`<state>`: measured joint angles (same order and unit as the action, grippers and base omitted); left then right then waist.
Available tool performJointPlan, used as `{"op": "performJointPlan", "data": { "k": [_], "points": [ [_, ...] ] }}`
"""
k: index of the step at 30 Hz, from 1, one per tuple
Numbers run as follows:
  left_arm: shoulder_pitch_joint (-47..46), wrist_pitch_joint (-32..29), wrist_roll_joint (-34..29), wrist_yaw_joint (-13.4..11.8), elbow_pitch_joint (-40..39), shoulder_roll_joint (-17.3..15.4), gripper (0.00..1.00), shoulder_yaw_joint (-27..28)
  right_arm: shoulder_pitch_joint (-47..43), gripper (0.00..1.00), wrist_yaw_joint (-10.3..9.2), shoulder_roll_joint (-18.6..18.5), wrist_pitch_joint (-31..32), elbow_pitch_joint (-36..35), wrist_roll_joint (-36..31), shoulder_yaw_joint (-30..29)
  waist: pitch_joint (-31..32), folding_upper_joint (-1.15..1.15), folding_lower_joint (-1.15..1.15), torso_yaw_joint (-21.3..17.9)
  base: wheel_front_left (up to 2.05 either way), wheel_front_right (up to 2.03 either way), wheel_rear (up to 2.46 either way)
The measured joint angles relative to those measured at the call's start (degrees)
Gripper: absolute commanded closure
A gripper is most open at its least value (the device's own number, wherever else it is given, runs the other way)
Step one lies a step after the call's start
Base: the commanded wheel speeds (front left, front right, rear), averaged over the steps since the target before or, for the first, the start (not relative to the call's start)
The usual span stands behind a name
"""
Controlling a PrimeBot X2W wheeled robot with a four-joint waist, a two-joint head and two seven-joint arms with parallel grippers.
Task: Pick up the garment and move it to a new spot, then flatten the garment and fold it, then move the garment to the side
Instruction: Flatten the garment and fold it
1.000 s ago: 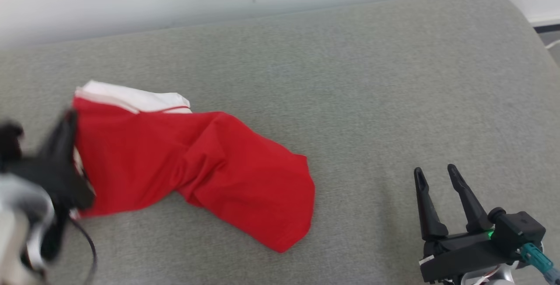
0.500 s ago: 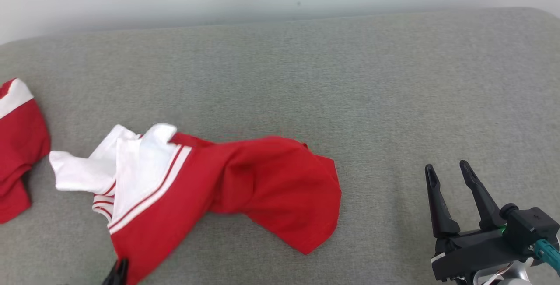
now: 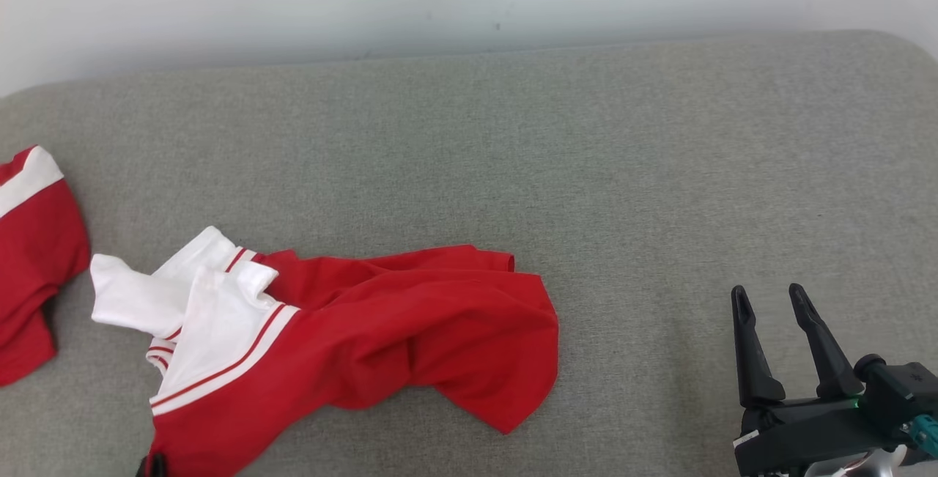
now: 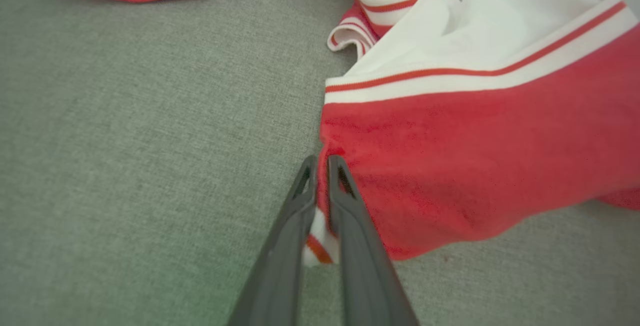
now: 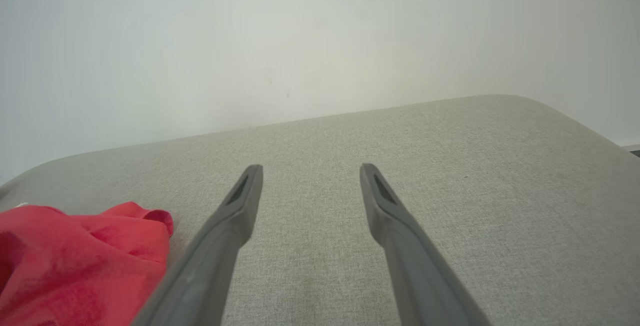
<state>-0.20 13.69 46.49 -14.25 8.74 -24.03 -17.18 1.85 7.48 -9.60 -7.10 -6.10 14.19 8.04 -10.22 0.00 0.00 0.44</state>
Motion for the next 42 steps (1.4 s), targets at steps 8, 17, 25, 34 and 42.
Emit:
{"op": "performJointPlan", "data": {
  "k": [8, 17, 25, 34, 42],
  "points": [
    [-2.6, 1.0, -4.4, -4.9, -5.2, 1.8, 0.0, 2.8, -0.4, 0.0, 0.0, 0.9, -0.2, -0.1, -0.2, -1.3, 1.7, 0.0, 0.0, -1.6, 0.0, 0.0, 0.0],
    [-8.4, 1.1, -13.1, -7.6, -14.5, 2.5, 0.0, 1.1, 0.2, 0.0, 0.0, 0.7, -0.3, -0.1, -1.1, -2.2, 3.7, 0.0, 0.0, -1.6, 0.0, 0.0, 0.0],
    [-12.5, -0.3, -17.6, -7.6, -15.6, 1.4, 0.0, -2.8, 0.7, 0.0, 0.0, 0.3, 0.5, 0.3, -2.1, -0.6, 6.6, 0.0, 0.0, -1.2, 0.0, 0.0, 0.0],
    [-9.6, -1.5, -18.5, -8.3, -12.9, 1.3, 0.0, -5.5, -2.2, 0.0, 0.0, -0.5, 2.4, 0.8, -2.2, 3.0, 9.3, 0.0, 0.0, -1.2, 0.0, 0.0, 0.0],
    [-7.9, -1.5, -18.8, -8.5, -11.4, 0.9, 0.0, -6.3, -4.7, 0.0, 0.0, -0.9, 3.4, 0.4, -2.2, 3.4, 10.8, 0.0, 0.0, -1.1, 0.0, 0.0, 0.0]
  ]
}}
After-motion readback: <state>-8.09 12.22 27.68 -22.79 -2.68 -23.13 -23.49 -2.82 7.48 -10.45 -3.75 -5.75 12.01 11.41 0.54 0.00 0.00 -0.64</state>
